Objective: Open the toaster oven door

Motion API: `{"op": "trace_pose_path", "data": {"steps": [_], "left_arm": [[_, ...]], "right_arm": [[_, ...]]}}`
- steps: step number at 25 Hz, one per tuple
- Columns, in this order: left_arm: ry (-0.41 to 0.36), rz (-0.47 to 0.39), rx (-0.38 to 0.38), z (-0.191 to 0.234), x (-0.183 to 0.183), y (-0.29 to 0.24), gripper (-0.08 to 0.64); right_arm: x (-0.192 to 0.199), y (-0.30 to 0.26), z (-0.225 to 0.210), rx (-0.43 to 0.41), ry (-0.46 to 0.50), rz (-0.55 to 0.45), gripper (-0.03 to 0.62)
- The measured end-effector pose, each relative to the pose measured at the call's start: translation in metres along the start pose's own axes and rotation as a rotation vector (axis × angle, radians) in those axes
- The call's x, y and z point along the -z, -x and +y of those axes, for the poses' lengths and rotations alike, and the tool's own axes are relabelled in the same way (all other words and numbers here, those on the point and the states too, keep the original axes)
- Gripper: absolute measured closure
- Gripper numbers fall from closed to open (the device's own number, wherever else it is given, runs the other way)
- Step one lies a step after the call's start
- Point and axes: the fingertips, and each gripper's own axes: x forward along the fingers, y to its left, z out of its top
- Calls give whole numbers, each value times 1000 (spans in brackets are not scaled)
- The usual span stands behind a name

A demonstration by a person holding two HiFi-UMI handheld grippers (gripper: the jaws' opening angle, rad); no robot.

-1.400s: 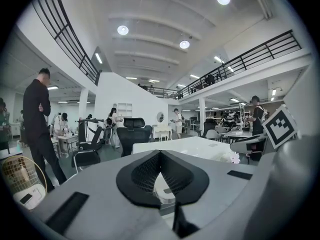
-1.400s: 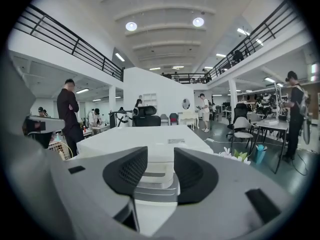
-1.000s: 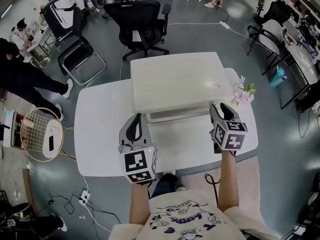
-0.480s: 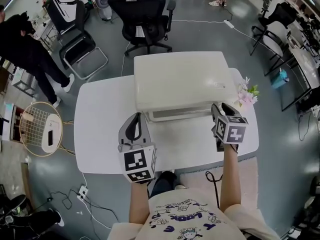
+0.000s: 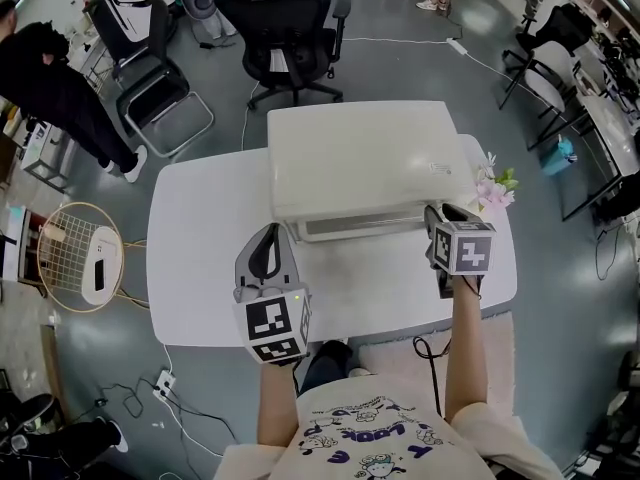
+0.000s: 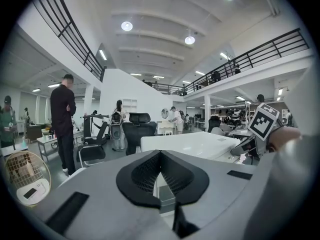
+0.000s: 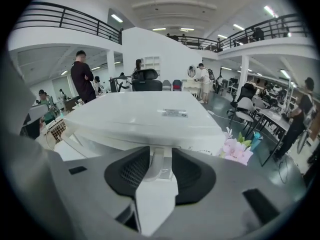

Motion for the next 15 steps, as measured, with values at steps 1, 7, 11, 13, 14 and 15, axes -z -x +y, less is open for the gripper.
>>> {"op": "trace_pose_path", "data": {"steps": [1, 7, 11, 13, 14, 15], "left_arm": [[1, -1, 1, 0, 0, 0, 555], [4, 4, -2, -2, 2, -2, 555], [6, 6, -7, 2, 2, 0, 555], [8, 8, -10, 4, 3, 1, 555], [8, 8, -12, 5, 4, 1, 555], [9, 8, -12, 5, 4, 2, 555]], "right_arm": [[0, -1, 1, -3, 9, 12, 461], [1, -4, 0, -26, 26, 53, 500], [0, -6, 2, -40, 25, 72, 502], [1, -6, 4, -52, 21, 85, 508], [1, -6, 5, -56, 20, 91, 508], [2, -6, 5, -58, 20, 94, 508]]}}
